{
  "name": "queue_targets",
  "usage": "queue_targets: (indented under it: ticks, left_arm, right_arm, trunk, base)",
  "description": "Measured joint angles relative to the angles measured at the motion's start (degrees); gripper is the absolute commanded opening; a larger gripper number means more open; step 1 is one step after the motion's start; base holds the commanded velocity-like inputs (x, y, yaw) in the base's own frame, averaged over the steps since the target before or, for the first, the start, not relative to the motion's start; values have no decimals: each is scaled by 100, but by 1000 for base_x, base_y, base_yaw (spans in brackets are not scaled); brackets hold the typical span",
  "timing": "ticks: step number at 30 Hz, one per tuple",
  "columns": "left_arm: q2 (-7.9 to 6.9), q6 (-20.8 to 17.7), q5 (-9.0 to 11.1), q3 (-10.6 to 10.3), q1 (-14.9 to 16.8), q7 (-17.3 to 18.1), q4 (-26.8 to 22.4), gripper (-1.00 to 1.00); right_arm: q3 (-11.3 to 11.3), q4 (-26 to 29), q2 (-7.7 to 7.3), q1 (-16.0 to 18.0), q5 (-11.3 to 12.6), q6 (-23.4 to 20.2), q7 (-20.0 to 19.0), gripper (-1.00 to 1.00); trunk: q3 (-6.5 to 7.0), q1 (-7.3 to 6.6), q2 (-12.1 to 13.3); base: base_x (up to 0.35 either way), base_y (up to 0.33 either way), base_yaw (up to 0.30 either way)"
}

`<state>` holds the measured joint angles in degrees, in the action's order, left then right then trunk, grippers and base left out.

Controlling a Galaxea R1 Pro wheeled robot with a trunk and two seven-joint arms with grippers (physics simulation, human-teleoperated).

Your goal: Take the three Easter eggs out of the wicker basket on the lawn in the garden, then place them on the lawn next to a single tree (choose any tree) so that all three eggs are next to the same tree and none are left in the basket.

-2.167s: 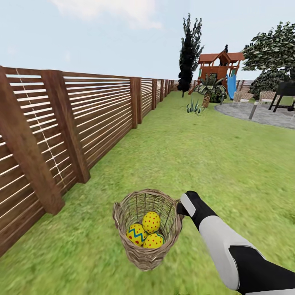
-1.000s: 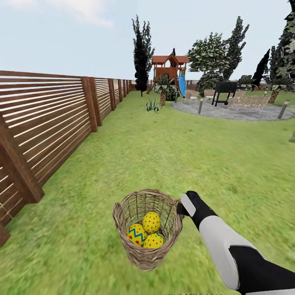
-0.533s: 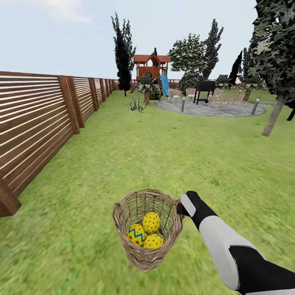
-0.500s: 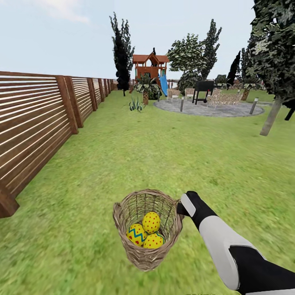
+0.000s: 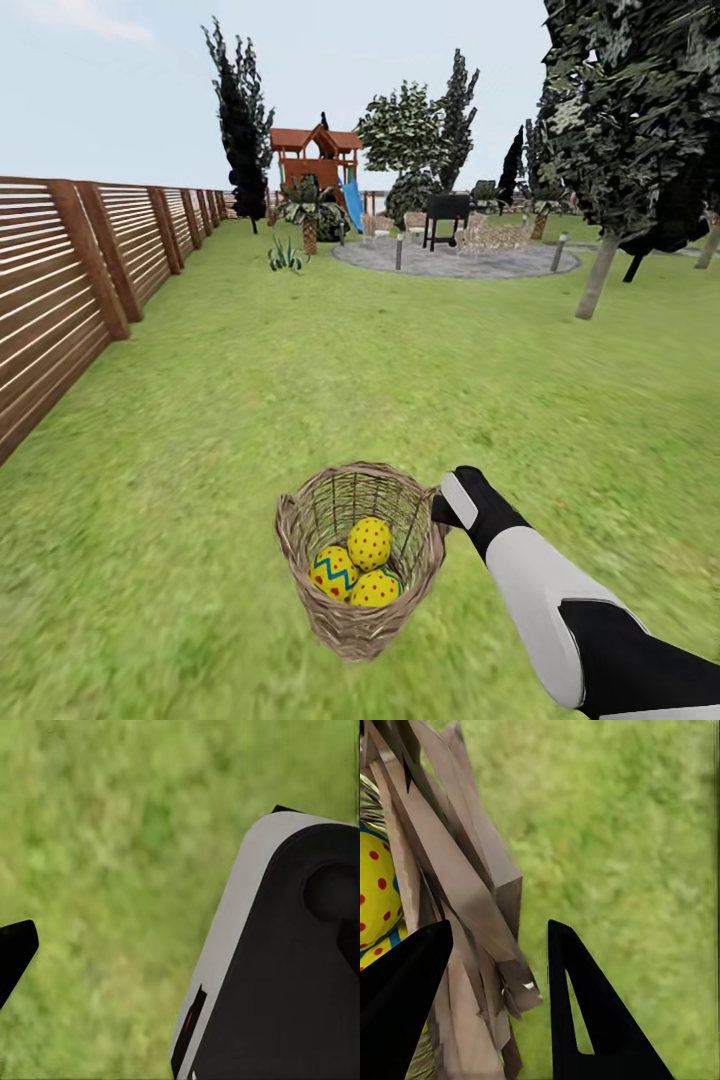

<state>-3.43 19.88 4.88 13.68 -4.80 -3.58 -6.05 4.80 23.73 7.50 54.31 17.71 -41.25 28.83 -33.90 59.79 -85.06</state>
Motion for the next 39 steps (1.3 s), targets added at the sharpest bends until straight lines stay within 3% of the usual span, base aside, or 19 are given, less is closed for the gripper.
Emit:
queue_targets:
  ticks: [33, 39]
  left_arm:
    - [-11, 6, -3, -9, 0, 4, 9, 100]
    - [-10, 32, -2, -9, 0, 6, 5, 100]
  right_arm:
    - [-12, 0, 9, 1, 6, 3, 0, -100]
    - [-18, 0, 9, 0, 8, 3, 0, -100]
  trunk:
    - [-15, 0, 0]
    - [-15, 3, 0]
  base:
    - [338, 0, -251]
    - [136, 0, -270]
